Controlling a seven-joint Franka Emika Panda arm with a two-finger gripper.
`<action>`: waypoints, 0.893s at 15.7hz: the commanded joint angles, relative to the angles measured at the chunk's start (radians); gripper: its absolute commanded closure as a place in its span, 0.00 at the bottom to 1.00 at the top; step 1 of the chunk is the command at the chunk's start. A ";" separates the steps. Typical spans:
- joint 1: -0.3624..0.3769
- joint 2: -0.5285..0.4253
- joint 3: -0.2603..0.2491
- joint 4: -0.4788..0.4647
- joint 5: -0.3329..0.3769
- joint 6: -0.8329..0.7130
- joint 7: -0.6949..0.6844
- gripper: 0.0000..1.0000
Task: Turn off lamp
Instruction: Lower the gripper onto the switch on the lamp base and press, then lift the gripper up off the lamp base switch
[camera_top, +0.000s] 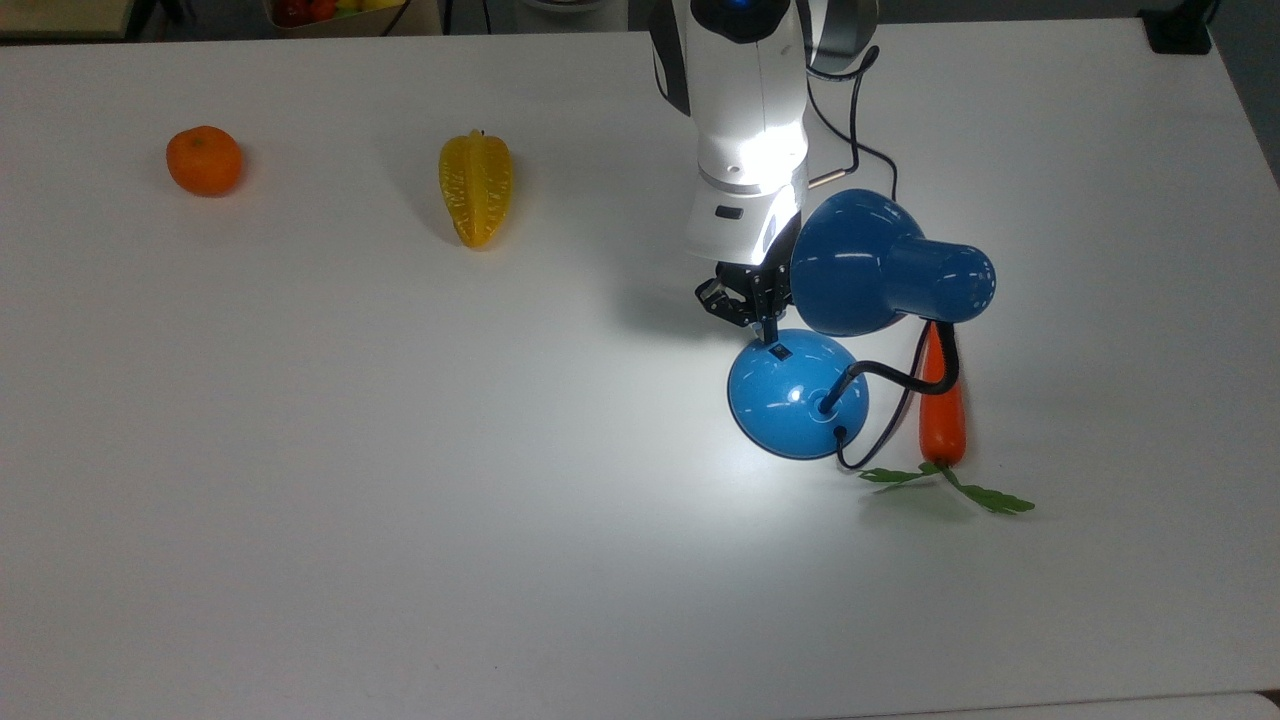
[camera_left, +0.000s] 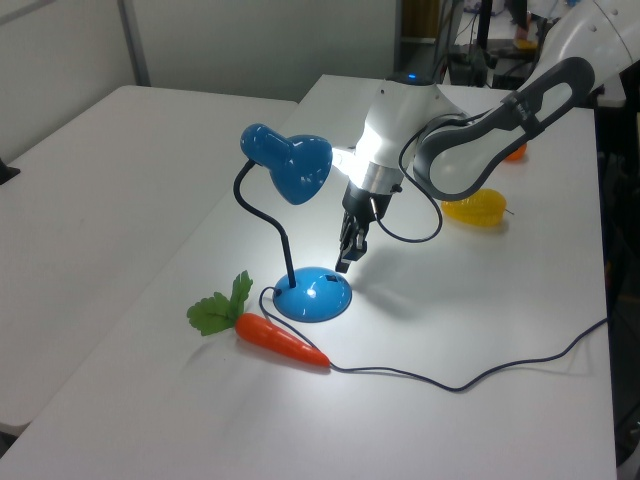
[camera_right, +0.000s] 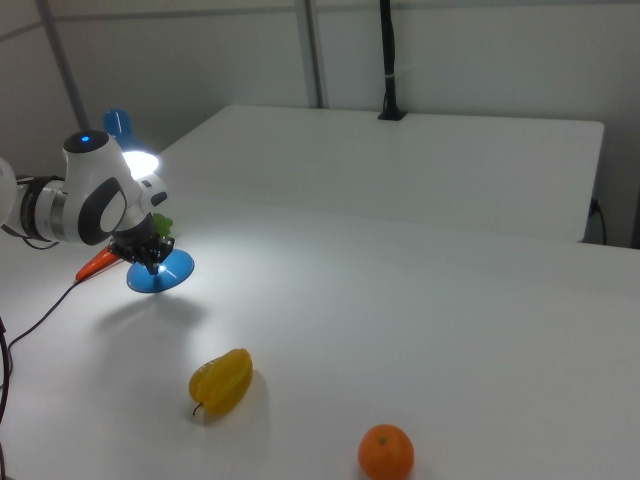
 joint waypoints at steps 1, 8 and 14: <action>0.009 -0.001 0.002 -0.012 0.001 0.033 0.009 1.00; 0.012 0.006 0.016 -0.015 0.000 0.073 0.007 1.00; 0.012 0.013 0.016 -0.015 -0.009 0.074 0.007 1.00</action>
